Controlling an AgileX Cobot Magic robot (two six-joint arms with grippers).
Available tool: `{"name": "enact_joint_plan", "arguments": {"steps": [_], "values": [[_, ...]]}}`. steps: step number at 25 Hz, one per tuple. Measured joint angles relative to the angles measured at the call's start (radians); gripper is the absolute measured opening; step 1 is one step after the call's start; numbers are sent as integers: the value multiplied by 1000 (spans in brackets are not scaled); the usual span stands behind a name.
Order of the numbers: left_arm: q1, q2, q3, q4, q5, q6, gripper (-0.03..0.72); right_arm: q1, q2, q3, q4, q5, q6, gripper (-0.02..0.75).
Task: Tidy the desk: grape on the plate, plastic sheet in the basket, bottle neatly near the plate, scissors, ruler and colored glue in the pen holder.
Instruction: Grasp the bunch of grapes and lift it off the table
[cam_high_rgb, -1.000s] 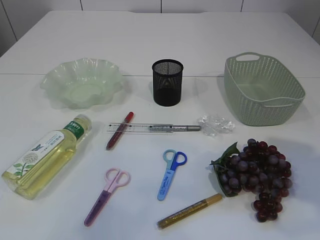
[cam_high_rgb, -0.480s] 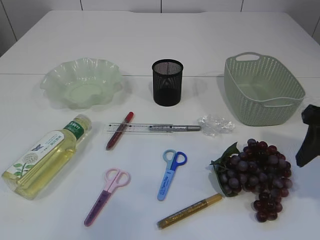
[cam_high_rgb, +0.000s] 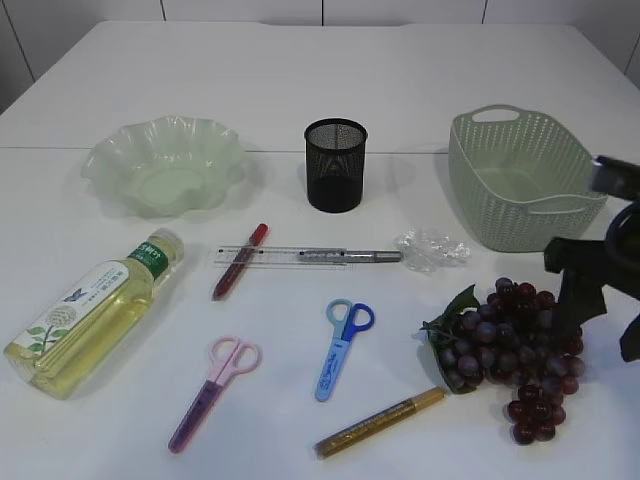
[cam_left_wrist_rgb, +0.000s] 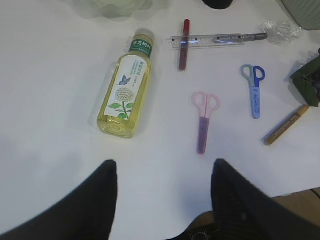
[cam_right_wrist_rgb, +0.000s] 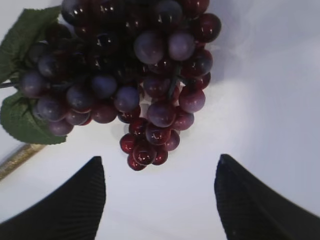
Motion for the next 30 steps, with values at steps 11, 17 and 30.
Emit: {"name": "enact_joint_plan", "arguments": {"steps": [11, 17, 30], "values": [[0, 0, 0, -2, 0, 0, 435, 14, 155, -5, -47, -75, 63, 531], [0, 0, 0, -2, 0, 0, 435, 14, 209, -20, -47, -101, 68, 531], [0, 0, 0, -4, 0, 0, 435, 14, 282, -55, -85, -105, 69, 531]]}}
